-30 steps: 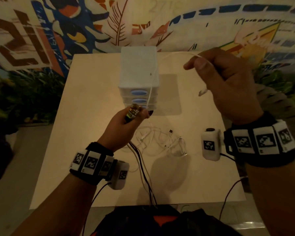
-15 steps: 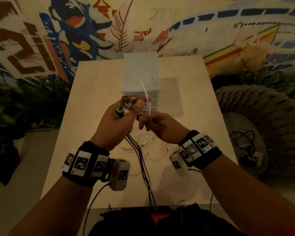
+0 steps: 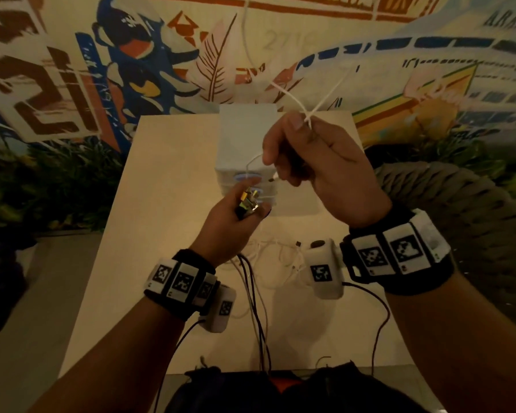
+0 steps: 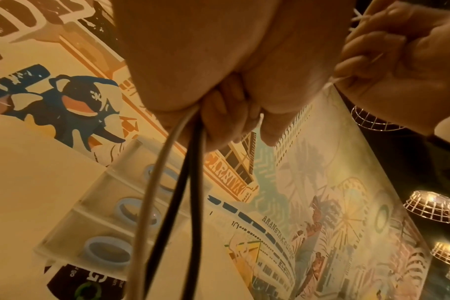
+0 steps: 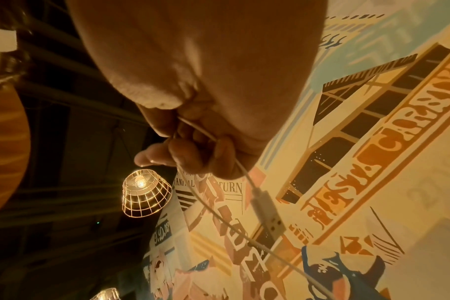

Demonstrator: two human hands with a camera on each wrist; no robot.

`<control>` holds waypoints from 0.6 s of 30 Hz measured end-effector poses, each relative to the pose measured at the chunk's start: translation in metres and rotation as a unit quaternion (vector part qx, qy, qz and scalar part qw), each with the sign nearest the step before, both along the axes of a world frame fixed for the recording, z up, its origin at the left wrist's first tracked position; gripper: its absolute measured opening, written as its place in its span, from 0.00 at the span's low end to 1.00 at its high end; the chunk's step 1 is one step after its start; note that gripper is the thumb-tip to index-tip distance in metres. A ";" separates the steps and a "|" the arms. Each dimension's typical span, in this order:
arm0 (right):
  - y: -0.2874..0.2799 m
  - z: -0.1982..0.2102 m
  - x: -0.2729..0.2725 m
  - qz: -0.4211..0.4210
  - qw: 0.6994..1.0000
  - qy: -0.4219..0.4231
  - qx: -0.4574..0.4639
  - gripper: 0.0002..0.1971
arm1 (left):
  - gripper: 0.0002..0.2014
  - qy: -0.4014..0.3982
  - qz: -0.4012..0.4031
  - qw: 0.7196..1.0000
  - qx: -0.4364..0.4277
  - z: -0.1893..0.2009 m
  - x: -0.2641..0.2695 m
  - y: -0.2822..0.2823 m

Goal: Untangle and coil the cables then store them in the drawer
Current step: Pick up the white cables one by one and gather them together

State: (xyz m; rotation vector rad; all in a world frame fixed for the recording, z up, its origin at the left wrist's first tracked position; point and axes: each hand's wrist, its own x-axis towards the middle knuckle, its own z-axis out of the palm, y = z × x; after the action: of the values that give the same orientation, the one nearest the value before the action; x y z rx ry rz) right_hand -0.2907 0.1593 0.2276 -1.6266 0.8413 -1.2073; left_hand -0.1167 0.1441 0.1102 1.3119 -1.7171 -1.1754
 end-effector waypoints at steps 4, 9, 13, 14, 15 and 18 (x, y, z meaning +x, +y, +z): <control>0.004 0.004 -0.007 0.009 0.999 -0.037 -0.004 0.25 | 0.10 0.074 0.067 0.995 -0.012 0.006 -0.008 0.001; 0.010 -0.001 -0.018 0.042 0.998 -0.031 0.025 0.26 | 0.12 0.050 0.048 0.997 -0.026 0.003 -0.005 -0.001; 0.005 -0.023 -0.026 -0.016 0.999 -0.005 0.039 0.27 | 0.09 0.025 0.044 0.998 -0.039 0.004 -0.009 0.000; 0.001 -0.033 -0.028 -0.051 0.997 -0.002 0.049 0.27 | 0.11 0.029 0.046 0.998 -0.038 0.004 -0.009 0.000; -0.002 -0.044 -0.031 -0.087 0.994 -0.001 0.063 0.26 | 0.12 0.037 0.048 0.998 -0.036 0.005 -0.008 0.000; -0.012 -0.086 -0.037 -0.170 0.977 0.013 0.130 0.21 | 0.13 0.089 0.051 0.994 -0.021 0.012 -0.005 0.002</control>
State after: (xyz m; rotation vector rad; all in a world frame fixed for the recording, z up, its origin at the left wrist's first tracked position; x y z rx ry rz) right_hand -0.3274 0.1476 0.1415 -1.3225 1.2778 -1.2473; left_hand -0.1216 0.1463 0.1220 1.2174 -1.5209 -1.1554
